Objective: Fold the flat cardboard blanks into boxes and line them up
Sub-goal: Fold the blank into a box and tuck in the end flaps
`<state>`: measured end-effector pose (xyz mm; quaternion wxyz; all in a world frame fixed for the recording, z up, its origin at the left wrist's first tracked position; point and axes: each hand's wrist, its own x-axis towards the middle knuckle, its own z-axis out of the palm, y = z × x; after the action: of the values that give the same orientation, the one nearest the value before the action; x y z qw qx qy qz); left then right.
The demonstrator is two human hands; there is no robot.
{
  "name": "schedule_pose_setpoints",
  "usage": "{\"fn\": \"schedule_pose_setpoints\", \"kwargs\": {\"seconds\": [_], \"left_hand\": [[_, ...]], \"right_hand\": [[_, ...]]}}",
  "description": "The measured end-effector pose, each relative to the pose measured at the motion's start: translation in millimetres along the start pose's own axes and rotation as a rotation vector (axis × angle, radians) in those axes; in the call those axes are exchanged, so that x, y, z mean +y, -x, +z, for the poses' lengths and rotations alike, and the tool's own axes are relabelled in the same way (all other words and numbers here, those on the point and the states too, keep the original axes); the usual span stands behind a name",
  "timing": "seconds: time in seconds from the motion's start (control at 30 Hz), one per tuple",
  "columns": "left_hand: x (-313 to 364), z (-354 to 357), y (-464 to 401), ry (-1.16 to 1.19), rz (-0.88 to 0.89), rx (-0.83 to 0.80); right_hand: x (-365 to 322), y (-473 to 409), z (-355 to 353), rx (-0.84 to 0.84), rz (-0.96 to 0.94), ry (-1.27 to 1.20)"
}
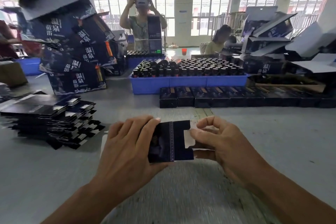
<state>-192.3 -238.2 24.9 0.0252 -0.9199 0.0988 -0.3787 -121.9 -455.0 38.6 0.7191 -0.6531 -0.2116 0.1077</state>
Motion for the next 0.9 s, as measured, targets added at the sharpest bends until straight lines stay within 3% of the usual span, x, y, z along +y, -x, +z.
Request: {"fn": "schedule_pose_setpoints", "kwargs": {"seconds": [0.2, 0.6, 0.9], "left_hand": [[1.8, 1.2, -1.9, 0.029, 0.043, 0.009], [1.6, -1.5, 0.7, 0.083, 0.167, 0.02], [6.3, -11.2, -0.1, 0.049, 0.143, -0.064]], "right_hand": [[1.3, 8.5, 9.8, 0.031, -0.148, 0.249], [-1.4, 11.5, 17.8, 0.009, -0.173, 0.299], [-2.4, 14.5, 16.9, 0.06, -0.293, 0.405]]}}
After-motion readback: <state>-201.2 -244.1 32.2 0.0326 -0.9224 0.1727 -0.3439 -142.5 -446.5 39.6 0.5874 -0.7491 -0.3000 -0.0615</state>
